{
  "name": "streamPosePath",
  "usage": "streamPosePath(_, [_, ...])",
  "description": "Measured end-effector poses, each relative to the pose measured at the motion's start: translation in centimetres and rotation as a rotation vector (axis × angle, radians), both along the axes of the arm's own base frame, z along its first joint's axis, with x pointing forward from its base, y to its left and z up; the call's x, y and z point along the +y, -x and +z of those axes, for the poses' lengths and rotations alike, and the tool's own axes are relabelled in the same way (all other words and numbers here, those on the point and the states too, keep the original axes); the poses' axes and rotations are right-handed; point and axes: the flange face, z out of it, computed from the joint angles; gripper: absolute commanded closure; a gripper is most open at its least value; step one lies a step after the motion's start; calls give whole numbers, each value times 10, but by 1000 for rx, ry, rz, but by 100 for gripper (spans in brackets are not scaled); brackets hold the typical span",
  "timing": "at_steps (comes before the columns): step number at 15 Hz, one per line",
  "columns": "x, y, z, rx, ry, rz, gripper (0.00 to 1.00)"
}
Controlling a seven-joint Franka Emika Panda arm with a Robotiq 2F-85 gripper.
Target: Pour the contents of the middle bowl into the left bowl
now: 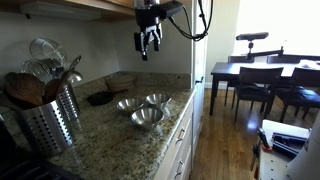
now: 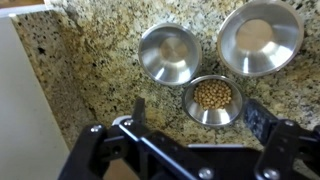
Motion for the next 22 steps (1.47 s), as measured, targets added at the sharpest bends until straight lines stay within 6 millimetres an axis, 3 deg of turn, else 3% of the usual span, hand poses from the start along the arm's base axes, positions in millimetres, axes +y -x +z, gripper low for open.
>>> streamPosePath(6, [-9,-40,-27,58,-116,187,0])
streamPosePath(13, [-15,-49,-64,143,-203,341,0])
streamPosePath(22, [-22,-68,-120,212,-249,348,0])
